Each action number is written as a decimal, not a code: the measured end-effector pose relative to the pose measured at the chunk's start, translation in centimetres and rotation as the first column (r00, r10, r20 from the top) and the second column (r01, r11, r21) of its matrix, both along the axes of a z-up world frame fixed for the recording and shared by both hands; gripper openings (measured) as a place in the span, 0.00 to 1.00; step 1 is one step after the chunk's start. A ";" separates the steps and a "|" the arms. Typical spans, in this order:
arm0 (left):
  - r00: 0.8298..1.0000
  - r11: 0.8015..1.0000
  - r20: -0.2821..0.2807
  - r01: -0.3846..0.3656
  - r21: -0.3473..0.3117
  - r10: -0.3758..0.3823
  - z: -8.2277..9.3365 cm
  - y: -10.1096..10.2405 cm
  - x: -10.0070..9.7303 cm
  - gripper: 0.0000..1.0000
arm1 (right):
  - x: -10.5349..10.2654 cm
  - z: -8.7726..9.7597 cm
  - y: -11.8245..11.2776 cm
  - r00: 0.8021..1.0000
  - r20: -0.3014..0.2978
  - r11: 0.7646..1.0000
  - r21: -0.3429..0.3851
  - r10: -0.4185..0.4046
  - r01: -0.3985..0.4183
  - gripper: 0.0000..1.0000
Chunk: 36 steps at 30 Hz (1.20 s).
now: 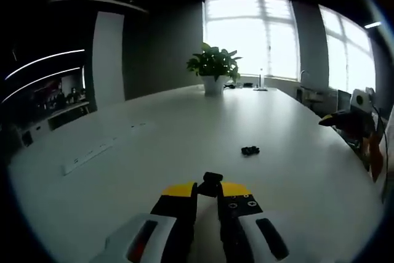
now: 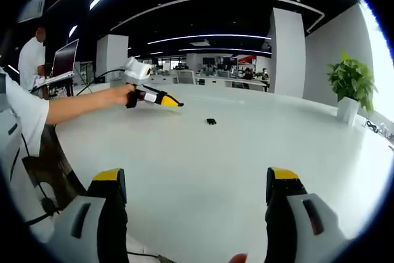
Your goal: Snap the two parts of the plastic buckle together until the buckle closes and remains connected.
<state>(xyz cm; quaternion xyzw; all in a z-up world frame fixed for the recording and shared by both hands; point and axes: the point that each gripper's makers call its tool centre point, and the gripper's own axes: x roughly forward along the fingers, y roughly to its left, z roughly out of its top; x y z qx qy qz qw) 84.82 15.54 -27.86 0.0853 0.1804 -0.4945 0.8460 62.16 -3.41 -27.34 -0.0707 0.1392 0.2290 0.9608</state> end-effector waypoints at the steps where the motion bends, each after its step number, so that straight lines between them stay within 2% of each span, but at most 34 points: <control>1: 1.000 1.000 0.001 -0.003 -0.002 0.003 0.2 0.2 0.0 0.12 | 0.0 0.1 0.1 1.000 0.002 1.000 0.001 0.005 -0.005 0.94; 12: 1.000 1.000 0.017 -0.015 -0.008 0.016 2.0 1.3 -1.7 0.12 | 0.2 0.5 0.7 1.000 0.010 1.000 0.003 0.028 -0.028 0.94; 20: 0.999 1.000 0.024 -0.026 -0.007 0.026 2.5 2.0 -3.3 0.12 | 0.2 0.6 0.9 0.999 0.010 0.999 -0.001 0.032 -0.032 0.94; 22: 0.998 0.999 0.044 -0.043 -0.006 0.043 2.8 2.4 -3.6 0.12 | 0.3 0.6 1.0 0.999 0.011 0.999 -0.001 0.035 -0.035 0.94; 24: 0.996 0.999 0.072 -0.051 0.008 0.050 2.9 2.9 -3.9 0.12 | 0.4 0.6 1.1 0.999 0.010 0.999 -0.003 0.037 -0.037 0.94; 36: 0.993 0.997 0.088 -0.078 -0.003 0.078 3.0 4.4 -6.3 0.12 | 0.4 1.1 1.6 0.998 0.023 0.999 -0.003 0.053 -0.053 0.93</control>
